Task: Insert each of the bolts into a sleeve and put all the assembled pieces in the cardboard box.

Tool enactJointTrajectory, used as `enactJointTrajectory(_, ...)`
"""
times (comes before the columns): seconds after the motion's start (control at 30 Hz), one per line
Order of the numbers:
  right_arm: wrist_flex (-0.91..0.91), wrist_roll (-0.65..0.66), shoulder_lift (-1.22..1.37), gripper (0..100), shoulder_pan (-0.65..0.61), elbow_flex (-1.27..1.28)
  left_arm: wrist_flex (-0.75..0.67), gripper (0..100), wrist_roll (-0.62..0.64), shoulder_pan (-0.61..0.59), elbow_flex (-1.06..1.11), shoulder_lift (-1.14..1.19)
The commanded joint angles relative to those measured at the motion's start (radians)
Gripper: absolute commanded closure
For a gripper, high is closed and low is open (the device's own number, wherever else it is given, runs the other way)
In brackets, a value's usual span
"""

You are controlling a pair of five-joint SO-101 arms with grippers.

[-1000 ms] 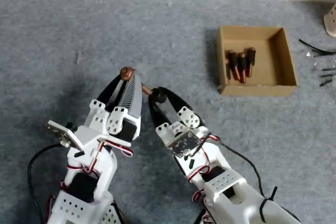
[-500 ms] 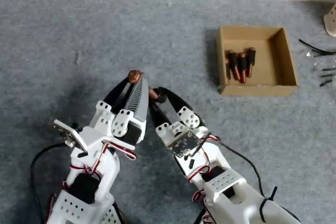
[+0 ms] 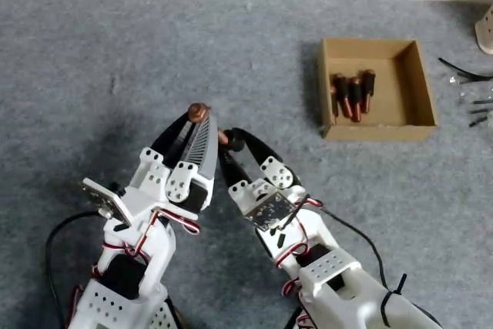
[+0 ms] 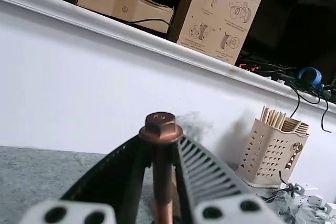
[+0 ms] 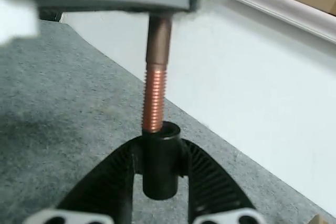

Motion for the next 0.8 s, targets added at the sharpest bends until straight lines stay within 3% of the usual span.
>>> enactJointTrajectory(0.0, -0.033, -0.003, -0.027, 99.3, -0.004, 0.097, -0.008, 99, 0.038, 0.012, 0.018, -0.008)
enactJointTrajectory(0.63, -0.033, -0.003, -0.027, 99.3, -0.007, 0.097, -0.054, 99, 0.083, -0.01, 0.019, 0.015)
enactJointTrajectory(0.77, -0.033, -0.003, -0.027, 99.3, -0.007, 0.097, -0.193, 99, 0.083, -0.042, 0.027, 0.153)
